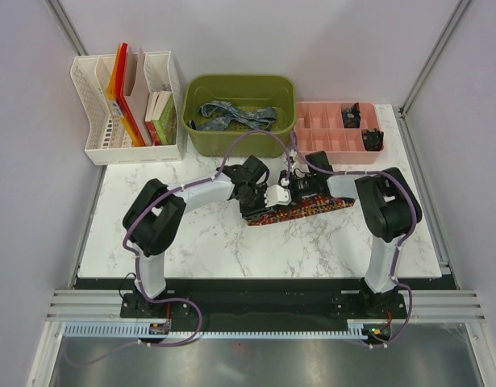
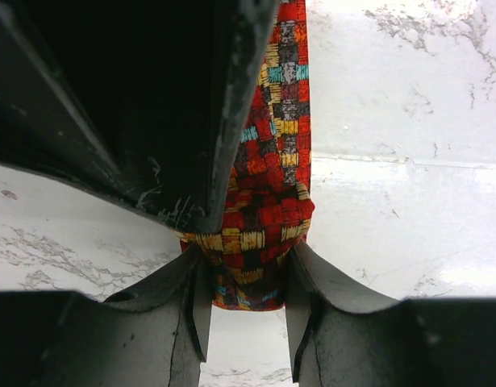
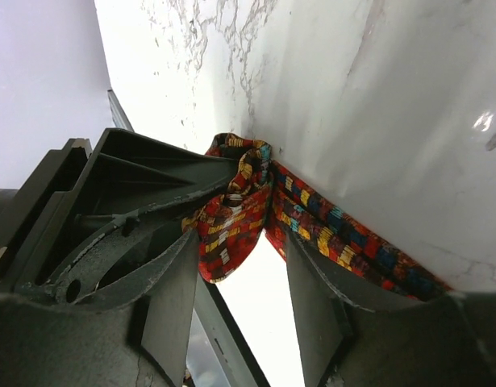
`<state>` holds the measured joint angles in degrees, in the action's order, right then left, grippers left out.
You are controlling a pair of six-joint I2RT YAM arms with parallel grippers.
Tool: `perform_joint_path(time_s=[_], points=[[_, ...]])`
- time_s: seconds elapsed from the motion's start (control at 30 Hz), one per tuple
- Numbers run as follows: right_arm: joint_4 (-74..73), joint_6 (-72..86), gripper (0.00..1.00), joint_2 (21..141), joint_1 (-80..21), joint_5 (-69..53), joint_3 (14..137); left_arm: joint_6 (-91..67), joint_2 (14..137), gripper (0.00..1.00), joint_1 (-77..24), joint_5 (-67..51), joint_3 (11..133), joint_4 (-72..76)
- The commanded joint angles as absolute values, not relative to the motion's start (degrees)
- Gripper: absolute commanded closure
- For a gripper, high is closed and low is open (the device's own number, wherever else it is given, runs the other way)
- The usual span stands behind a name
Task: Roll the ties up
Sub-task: Roll the tie at the center of the board.
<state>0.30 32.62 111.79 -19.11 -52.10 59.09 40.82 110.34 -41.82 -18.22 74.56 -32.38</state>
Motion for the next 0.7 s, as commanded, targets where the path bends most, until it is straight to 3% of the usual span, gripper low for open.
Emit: perform_joint_path(time_s=[0.0, 0.3, 0.5, 0.67], points=[[7.8, 37.7, 0.46, 109.7, -20.3, -53.9, 57.0, 44.9, 115.6, 0.6, -42.0, -19.3, 72.4, -35.8], [8.3, 37.5, 0.51, 111.3, -22.1, -52.7, 56.7, 46.0, 116.8, 0.6, -40.1, -19.3, 74.8, -37.1], [9.8, 39.5, 0.37, 110.1, -22.0, -53.8, 56.8, 47.8, 116.9, 0.6, -39.3, -19.1, 74.5, -37.7], [15.0, 43.8, 0.36, 110.2, -22.1, -54.8, 55.8, 49.0, 117.2, 0.6, -38.5, -18.0, 75.1, -37.8]])
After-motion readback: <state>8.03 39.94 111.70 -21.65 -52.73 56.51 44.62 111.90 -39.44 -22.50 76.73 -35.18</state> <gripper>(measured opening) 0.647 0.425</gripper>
